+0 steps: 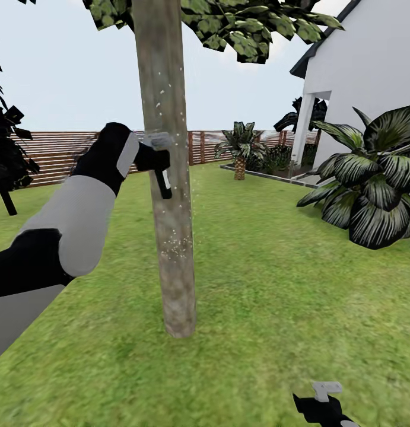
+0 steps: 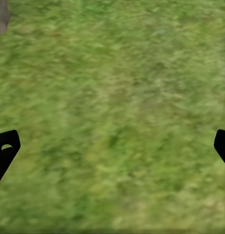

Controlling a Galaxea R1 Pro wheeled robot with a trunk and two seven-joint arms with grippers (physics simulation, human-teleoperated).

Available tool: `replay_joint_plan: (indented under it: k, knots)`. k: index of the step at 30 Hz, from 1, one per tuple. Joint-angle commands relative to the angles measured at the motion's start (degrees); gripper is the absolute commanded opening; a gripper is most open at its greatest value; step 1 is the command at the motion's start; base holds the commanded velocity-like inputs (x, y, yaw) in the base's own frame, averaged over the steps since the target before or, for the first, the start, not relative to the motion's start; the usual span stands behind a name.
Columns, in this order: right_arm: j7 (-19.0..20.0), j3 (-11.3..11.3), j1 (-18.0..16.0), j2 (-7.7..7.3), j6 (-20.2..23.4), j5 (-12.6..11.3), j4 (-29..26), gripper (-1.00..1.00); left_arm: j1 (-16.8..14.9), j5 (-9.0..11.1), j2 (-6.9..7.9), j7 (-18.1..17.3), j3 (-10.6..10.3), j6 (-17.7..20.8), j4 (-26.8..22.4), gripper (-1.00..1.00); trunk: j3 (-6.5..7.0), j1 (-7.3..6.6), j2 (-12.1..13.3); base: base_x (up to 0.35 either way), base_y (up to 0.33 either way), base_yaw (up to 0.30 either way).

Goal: In the garden, pick up the pesticide atomizer on the floor and spray pesticide onto both trees until each tree trunk is fully covered.

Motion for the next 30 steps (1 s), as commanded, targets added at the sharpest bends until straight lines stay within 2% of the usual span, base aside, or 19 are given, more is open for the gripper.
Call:
replay_joint_plan:
  k: [1,2,4,9,12,15,17,19,21,27,30]
  knots:
    - [0.45,0.30,-0.11,0.01,-0.39,-0.60,0.26,1.00,-0.06,-0.07,-0.06,-0.16,0.39,-1.64,2.36,-1.00,-0.09,0.02,-0.09,-0.005,0.000,0.000]
    - [0.45,0.30,-0.11,0.01,-0.39,-0.59,0.26,1.00,-0.05,-0.08,-0.06,-0.16,0.39,-2.57,3.54,-1.00,-0.09,0.02,-0.09,-0.004,0.000,0.000]
    - [0.45,0.30,-0.11,0.02,-0.39,-0.60,0.26,1.00,-0.06,-0.14,-0.06,-0.12,0.39,-7.73,10.16,-1.00,-0.09,0.02,-0.09,-0.002,0.000,0.000]
    - [0.45,0.32,-0.11,0.02,-0.40,-0.58,0.25,1.00,-0.04,-0.17,0.11,-0.06,0.41,-14.92,18.29,-1.00,-0.09,0.02,-0.09,0.000,0.000,0.000]
    - [0.45,0.31,-0.11,0.02,-0.41,-0.58,0.25,1.00,-0.03,-0.20,0.37,-0.03,0.40,-15.87,20.23,-1.00,-0.09,0.02,-0.09,0.000,0.000,0.000]
    - [0.45,0.30,-0.11,0.02,-0.40,-0.60,0.23,1.00,0.01,-0.24,2.41,0.03,0.39,-16.37,22.22,-1.00,-0.09,0.02,-0.09,0.000,0.000,0.000]
    - [0.45,0.30,-0.11,0.02,-0.42,-0.60,0.25,1.00,0.01,-0.24,2.50,0.03,0.39,-16.42,22.72,-1.00,-0.09,0.02,-0.09,0.000,0.000,0.000]
    - [0.45,0.30,-0.11,0.02,-0.42,-0.58,0.26,1.00,-0.02,-0.28,2.56,0.03,0.39,-21.90,26.39,-1.00,-0.09,0.02,-0.09,0.000,0.000,0.000]
    - [0.45,0.30,-0.11,0.02,-0.42,-0.57,0.26,1.00,0.00,-0.31,2.57,0.02,0.39,-24.07,27.57,-1.00,-0.09,0.02,-0.09,0.000,0.000,0.000]
    - [0.45,0.30,-0.11,0.02,-0.40,-0.57,0.26,1.00,0.94,-0.33,2.57,0.02,0.35,-25.71,28.33,-1.00,-0.09,0.02,-0.09,0.000,0.000,0.000]
    - [0.45,0.30,-0.11,0.35,-0.39,-0.57,0.26,1.00,2.92,-0.33,2.57,0.01,0.36,-27.27,28.38,-1.00,-0.09,0.02,-0.09,0.000,0.000,0.000]
